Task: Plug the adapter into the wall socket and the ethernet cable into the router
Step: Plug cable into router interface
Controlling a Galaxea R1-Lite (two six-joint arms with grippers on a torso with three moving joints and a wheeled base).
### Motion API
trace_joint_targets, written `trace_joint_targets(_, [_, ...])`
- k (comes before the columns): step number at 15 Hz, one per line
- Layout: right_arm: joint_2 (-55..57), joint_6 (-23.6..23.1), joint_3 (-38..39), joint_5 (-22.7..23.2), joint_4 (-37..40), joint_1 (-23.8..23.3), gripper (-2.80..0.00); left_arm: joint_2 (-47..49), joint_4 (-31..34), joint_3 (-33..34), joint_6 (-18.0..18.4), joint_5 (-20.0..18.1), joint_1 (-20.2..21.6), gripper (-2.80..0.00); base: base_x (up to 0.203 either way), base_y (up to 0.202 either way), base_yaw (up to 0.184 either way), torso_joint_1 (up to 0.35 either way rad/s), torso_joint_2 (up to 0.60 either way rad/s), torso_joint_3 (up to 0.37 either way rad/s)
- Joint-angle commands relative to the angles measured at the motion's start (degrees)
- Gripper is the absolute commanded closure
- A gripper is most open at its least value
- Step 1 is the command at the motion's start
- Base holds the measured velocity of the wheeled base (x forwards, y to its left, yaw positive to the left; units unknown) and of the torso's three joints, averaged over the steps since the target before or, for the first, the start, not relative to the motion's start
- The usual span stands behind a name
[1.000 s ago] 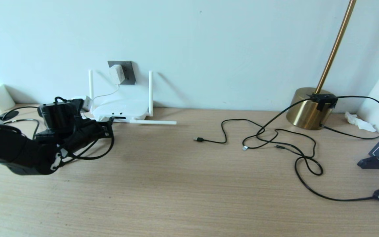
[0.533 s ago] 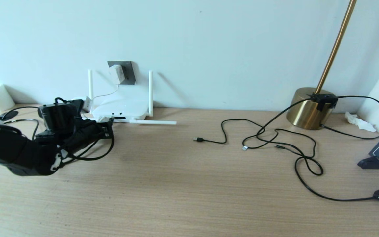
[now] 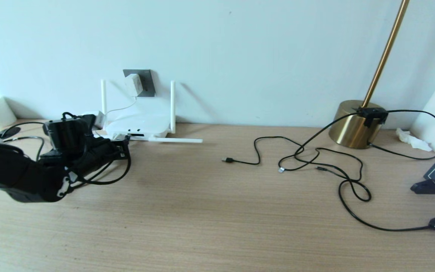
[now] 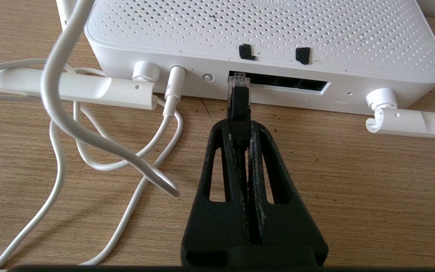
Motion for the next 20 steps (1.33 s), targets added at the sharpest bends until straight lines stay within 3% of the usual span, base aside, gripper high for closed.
trace_joint_targets(1, [0.00,-0.01,-0.01,0.00,0.13,0.00,0.00,-0.60,-0.29,0.14,-0.01,-0.04,-0.01,0.00,0.000,0.000,0.000,0.000,0.00,0.000])
trace_joint_targets(20, [0.00,-0.01,-0.01,0.00,0.05,0.00,0.00,-0.82,-2.23,0.66,0.08,-0.04,-0.01,0.00,0.000,0.000,0.000,0.000,0.00,0.000])
